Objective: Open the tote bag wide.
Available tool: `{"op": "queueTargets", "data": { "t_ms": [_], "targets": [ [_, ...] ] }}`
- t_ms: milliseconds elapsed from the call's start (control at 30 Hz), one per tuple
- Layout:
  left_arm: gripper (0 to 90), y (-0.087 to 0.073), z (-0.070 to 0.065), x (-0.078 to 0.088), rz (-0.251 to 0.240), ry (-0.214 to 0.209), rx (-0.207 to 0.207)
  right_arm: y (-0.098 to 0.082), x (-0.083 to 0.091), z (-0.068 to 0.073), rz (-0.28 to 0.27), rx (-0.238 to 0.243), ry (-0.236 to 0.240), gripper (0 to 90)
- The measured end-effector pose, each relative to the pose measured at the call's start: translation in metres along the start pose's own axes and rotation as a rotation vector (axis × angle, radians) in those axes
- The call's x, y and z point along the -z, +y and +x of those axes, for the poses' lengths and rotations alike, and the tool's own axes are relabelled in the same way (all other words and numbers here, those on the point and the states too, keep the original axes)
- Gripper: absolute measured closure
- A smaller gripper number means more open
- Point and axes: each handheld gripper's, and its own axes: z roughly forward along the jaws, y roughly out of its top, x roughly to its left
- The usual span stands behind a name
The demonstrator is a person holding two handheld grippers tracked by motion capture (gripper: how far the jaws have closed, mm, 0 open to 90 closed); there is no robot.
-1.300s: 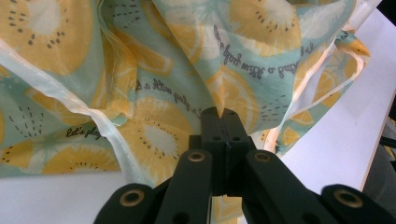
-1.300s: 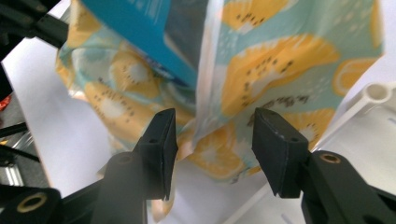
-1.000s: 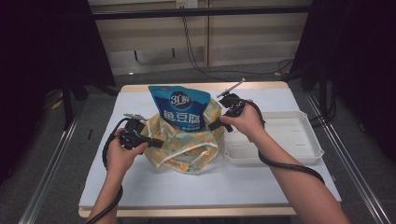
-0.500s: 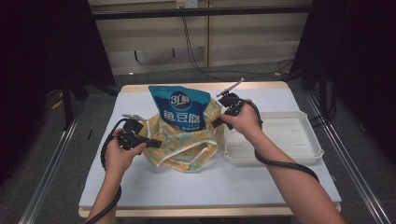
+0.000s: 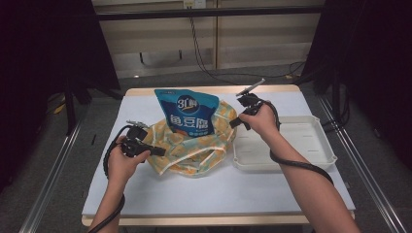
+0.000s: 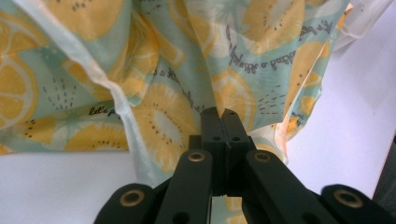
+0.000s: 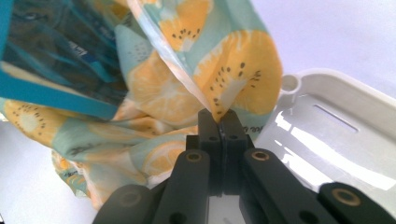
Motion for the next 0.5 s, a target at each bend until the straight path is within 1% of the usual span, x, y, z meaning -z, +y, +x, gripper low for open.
{"op": "queueTargets", "data": {
  "t_ms": [33,67,100,133,200,267,300,333,400,433,467,500],
  "targets": [
    [90.0,0.000,0.002,0.000,0.010,0.006,-0.009,0.000,0.000,-0.002,0.003,-0.010,-0.007,90.0],
    [90.0,-0.001,0.002,0.000,0.010,0.011,-0.001,0.000,-0.001,-0.004,-0.002,-0.001,-0.002,90.0],
    [90.0,-0.002,0.003,0.000,0.012,0.013,0.001,0.000,-0.001,-0.006,0.001,-0.008,-0.008,90.0],
    [90.0,-0.003,0.004,0.000,0.012,0.012,0.006,0.000,-0.002,-0.008,0.001,-0.018,-0.002,90.0],
    [90.0,-0.004,0.006,-0.001,0.015,0.015,0.014,-0.001,-0.003,-0.012,-0.001,-0.013,-0.006,90.0],
    [90.0,-0.005,0.008,-0.001,0.031,0.018,0.003,-0.001,-0.004,-0.014,0.001,-0.025,-0.011,90.0],
    [90.0,-0.006,0.008,-0.001,0.023,0.015,0.015,-0.001,-0.004,-0.015,0.001,-0.035,-0.008,90.0],
    [90.0,-0.007,0.009,-0.001,0.030,0.014,0.010,-0.001,-0.004,-0.016,0.003,-0.038,-0.012,90.0],
    [90.0,-0.008,0.009,-0.002,0.028,0.014,0.026,-0.003,-0.005,-0.018,0.007,-0.038,-0.011,90.0],
    [90.0,-0.009,0.010,-0.002,0.036,0.015,0.017,-0.003,-0.005,-0.019,0.007,-0.040,-0.013,90.0],
    [90.0,-0.010,0.009,-0.002,0.030,0.012,0.033,-0.003,-0.004,-0.019,0.005,-0.044,-0.014,90.0],
    [90.0,-0.010,0.010,-0.002,0.035,0.013,0.029,-0.003,-0.004,-0.019,0.004,-0.044,-0.008,90.0]
  ]
}}
